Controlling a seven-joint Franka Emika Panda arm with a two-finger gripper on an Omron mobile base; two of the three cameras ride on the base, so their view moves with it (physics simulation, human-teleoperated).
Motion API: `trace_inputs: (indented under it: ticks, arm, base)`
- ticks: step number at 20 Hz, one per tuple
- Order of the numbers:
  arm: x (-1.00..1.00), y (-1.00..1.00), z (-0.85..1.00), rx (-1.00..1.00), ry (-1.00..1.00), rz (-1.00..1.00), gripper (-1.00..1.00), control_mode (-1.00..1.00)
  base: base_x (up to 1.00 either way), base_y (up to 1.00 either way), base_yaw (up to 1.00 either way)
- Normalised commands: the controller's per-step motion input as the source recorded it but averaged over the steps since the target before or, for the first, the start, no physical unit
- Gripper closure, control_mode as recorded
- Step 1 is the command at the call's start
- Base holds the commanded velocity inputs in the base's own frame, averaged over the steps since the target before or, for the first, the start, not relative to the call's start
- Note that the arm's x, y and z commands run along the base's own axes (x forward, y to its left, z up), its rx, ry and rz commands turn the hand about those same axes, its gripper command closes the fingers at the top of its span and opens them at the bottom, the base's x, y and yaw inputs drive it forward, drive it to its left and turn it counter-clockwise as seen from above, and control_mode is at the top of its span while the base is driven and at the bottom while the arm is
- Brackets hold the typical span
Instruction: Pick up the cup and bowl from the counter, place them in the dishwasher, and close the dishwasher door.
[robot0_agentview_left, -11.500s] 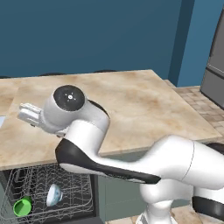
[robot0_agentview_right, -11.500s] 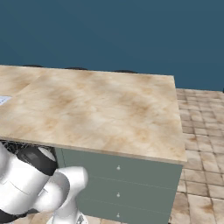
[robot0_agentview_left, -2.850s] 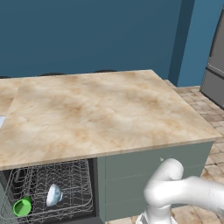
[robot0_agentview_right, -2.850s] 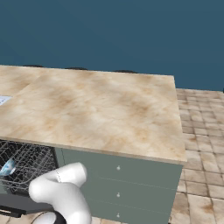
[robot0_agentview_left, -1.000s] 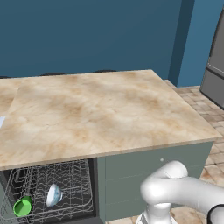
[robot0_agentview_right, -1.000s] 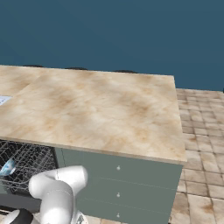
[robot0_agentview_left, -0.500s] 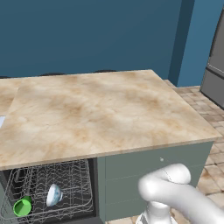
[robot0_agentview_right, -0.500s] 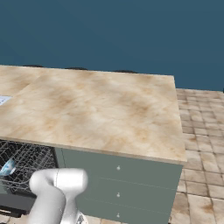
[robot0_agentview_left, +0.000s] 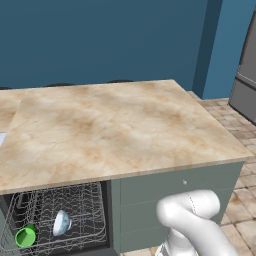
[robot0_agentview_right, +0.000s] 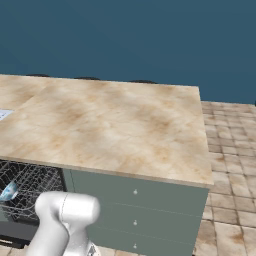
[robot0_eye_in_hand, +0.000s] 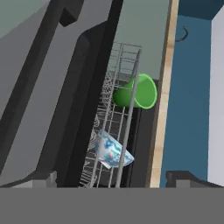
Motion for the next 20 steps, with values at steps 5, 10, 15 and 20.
trace_inputs:
  ticks: [5, 10, 15, 20]
  arm:
    - [0.27, 0.30, -0.58, -0.05, 0.00, 0.06, -1.00, -1.00]
    - [0.26, 0.34, -0.61, -0.05, 0.00, 0.06, -1.00, -1.00]
    - [0.31, 0.32, -0.34, -0.01, 0.00, 0.05, -1.00, -1.00]
    - [0.47, 0.03, -0.01, -0.10, -0.05, 0.08, -1.00, -1.00]
  base:
    - [0.00, 0.00, 0.00]
    - [0.00, 0.00, 0.00]
    - [0.00, 0.00, 0.00]
    - [0.00, 0.00, 0.00]
